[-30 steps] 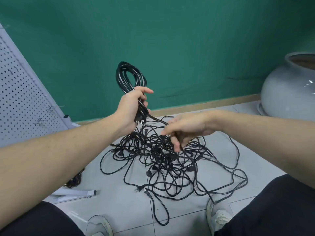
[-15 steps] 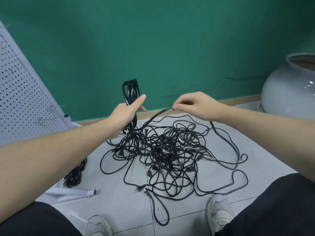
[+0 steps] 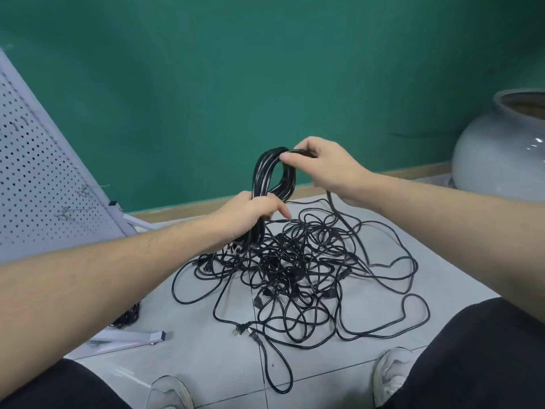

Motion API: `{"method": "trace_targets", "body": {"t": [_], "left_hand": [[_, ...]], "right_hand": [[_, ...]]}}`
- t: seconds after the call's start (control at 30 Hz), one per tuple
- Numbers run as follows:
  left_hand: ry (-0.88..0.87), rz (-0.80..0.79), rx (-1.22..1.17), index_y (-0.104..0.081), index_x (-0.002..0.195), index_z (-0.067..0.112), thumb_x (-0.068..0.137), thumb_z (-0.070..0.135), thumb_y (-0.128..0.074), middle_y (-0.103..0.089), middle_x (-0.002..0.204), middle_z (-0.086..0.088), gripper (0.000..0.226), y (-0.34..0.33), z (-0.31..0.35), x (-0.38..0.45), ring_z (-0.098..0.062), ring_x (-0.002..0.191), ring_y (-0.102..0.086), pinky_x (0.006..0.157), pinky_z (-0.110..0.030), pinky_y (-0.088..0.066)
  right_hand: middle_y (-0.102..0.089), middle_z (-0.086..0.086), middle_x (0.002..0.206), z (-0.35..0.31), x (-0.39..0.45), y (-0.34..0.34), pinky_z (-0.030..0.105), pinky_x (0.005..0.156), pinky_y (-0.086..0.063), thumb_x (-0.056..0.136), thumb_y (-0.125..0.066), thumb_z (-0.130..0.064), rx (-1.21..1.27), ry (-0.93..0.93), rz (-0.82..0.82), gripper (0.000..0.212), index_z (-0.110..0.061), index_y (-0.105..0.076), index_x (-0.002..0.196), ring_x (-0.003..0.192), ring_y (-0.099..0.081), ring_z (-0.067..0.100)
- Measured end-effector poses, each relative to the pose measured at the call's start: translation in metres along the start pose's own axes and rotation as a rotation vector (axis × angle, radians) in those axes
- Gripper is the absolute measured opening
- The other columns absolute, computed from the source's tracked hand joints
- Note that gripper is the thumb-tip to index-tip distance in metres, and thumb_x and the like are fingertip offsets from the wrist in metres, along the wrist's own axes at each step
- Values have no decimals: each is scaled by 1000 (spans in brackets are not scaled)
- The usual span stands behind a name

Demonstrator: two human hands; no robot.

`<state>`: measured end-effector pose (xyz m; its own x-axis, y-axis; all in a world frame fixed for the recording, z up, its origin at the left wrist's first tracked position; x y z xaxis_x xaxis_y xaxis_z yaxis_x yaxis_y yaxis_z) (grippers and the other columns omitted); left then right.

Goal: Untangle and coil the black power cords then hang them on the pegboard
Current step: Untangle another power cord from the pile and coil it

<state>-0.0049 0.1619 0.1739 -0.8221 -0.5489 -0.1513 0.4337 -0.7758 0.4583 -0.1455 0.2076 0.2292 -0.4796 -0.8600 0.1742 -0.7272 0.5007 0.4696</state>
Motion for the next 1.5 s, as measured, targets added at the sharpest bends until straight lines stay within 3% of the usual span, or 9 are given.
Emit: {"method": "trace_targets", "body": {"t": [0.17,0.37,0.6,0.7,0.9,1.03,1.2,1.33,1.5], "left_hand": [[11,-95,-198,-73,71,15,55,35,-57,-49,65,-3,31,-10,0,-2,-20,58,-40,65,-37,-35],[-32,-126,-279,-65,60,10,45,35,-60,-66,87,-28,30,-23,12,-7,-24,58,-51,57,-30,-46],[-8,-87,-319,-69,71,13,57,27,-54,-46,61,-6,25,-28,19,-3,-16,45,-46,48,-24,-36],[1,-149,-421,-72,67,14,64,19,-45,-63,78,-18,27,-36,17,-1,-32,76,-64,71,-37,-47],[6,-102,-601,-67,64,5,65,14,-47,-57,68,-16,22,-35,13,1,-28,63,-64,100,-57,-52],[-47,39,-736,-70,67,6,69,12,-46,-52,67,-12,25,-10,14,7,-26,62,-50,68,-38,-48],[-105,230,-863,-75,75,6,78,7,-41,-52,74,-7,34,25,8,13,-21,60,-47,67,-35,-43],[-70,285,-815,-81,86,12,79,16,-50,-48,73,-3,32,36,1,14,-19,60,-43,64,-35,-38],[68,408,-587,-79,108,22,57,42,-71,-51,81,-1,56,55,-13,13,-22,63,-47,69,-39,-43]], "right_hand": [[-63,-15,78,-2,-4,2,23,74,-44,88,-77,-33,265,46,64,17,-27,-62,87,71,-54,3],[-76,4,89,22,-15,-17,45,84,-61,86,-79,-41,532,-190,-8,50,-29,-49,123,90,-75,26],[-33,-6,58,2,-12,-32,25,51,-40,92,-74,-24,947,-214,41,25,-16,-56,108,47,-34,8],[-26,-6,59,2,-13,-35,23,50,-35,94,-71,-22,996,-226,20,19,-17,-53,98,47,-26,7],[-66,2,74,22,-15,-46,36,75,-58,94,-45,-73,828,-414,-75,64,-15,-58,119,70,-67,22],[-66,7,78,43,-32,-73,39,81,-47,104,-14,-60,545,-422,-392,63,-12,-55,108,76,-62,26],[-75,11,114,50,-71,-105,47,110,-39,95,-27,-45,120,-317,-865,50,-15,-66,105,113,-66,23],[-69,10,87,48,-82,-107,44,97,-51,94,-46,-26,-5,-218,-966,21,-10,-60,90,89,-65,25],[-65,-13,67,58,-68,-86,22,72,-41,98,-60,-24,-347,-122,-870,24,-16,-69,78,64,-55,1]]}}
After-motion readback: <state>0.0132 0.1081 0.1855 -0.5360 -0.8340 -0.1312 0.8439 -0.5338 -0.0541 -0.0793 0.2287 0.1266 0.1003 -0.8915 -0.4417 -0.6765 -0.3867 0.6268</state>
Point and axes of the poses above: each hand's wrist, its own x-axis towards the middle knuckle, its own y-axis out of the back of the hand, z = x × y, the point moved 10 cm from there along x, towards the middle knuckle
